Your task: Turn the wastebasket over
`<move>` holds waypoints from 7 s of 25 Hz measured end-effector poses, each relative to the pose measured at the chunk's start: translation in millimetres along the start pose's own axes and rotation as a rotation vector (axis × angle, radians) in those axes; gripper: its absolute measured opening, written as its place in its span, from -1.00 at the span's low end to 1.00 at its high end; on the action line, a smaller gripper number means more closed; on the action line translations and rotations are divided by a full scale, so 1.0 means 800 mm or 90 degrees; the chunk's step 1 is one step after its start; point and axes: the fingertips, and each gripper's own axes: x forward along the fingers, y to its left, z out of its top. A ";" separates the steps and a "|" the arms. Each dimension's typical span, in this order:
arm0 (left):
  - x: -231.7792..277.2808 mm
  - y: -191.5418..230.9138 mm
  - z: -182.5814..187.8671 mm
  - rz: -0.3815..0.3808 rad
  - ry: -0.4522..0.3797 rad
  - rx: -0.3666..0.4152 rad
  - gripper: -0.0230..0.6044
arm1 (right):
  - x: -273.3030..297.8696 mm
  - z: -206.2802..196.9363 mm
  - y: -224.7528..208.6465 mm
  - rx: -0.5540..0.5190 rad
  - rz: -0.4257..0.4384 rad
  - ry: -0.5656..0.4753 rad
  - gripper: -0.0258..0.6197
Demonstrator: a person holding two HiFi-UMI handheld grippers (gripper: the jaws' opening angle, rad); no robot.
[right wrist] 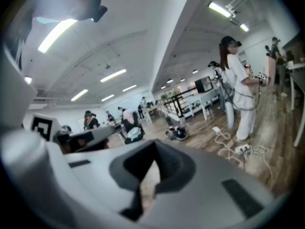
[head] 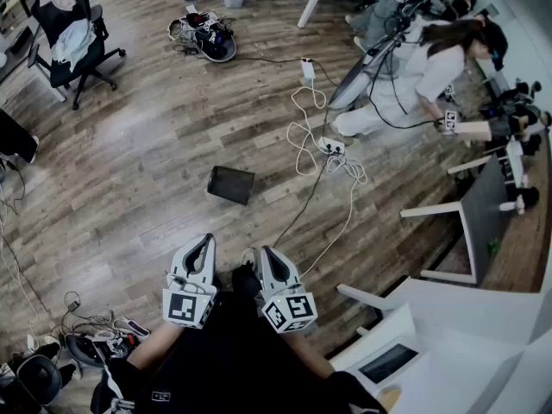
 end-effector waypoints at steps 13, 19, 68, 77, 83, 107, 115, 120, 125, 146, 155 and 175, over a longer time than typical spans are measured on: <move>-0.029 0.030 0.005 -0.008 -0.007 -0.008 -0.82 | 0.008 -0.010 0.047 0.001 0.006 0.003 -0.82; -0.047 0.048 -0.002 -0.015 -0.005 -0.024 -0.82 | 0.010 -0.016 0.065 0.020 0.002 -0.017 -0.82; 0.397 0.072 -0.015 0.018 0.103 0.012 -0.82 | 0.309 0.105 -0.287 0.101 0.003 0.039 -0.82; 0.503 0.104 -0.043 -0.132 0.155 0.011 -0.82 | 0.378 0.074 -0.336 0.108 -0.113 0.040 -0.82; 0.571 0.123 -0.049 -0.225 0.179 0.027 -0.82 | 0.415 0.025 -0.380 0.158 -0.209 0.027 -0.82; 0.649 0.219 -0.235 -0.208 0.235 -0.010 -0.82 | 0.542 -0.406 -0.468 0.255 -0.268 0.273 -0.82; 0.656 0.230 -0.279 -0.204 0.246 -0.019 -0.82 | 0.548 -0.532 -0.489 0.299 -0.289 0.345 -0.81; 0.664 0.247 -0.308 -0.199 0.250 -0.019 -0.82 | 0.543 -0.623 -0.517 0.329 -0.318 0.425 -0.65; 0.662 0.253 -0.337 -0.202 0.266 -0.022 -0.82 | 0.531 -0.689 -0.537 0.341 -0.324 0.489 -0.51; 0.674 0.287 -0.412 -0.193 0.311 -0.046 -0.82 | 0.566 -0.793 -0.563 0.296 -0.211 0.623 -0.62; 0.666 0.301 -0.408 -0.197 0.324 -0.054 -0.82 | 0.587 -0.765 -0.547 0.283 -0.136 0.617 -0.75; 0.671 0.367 -0.396 -0.126 0.304 -0.075 -0.82 | 0.664 -0.688 -0.433 0.139 0.098 0.635 -0.78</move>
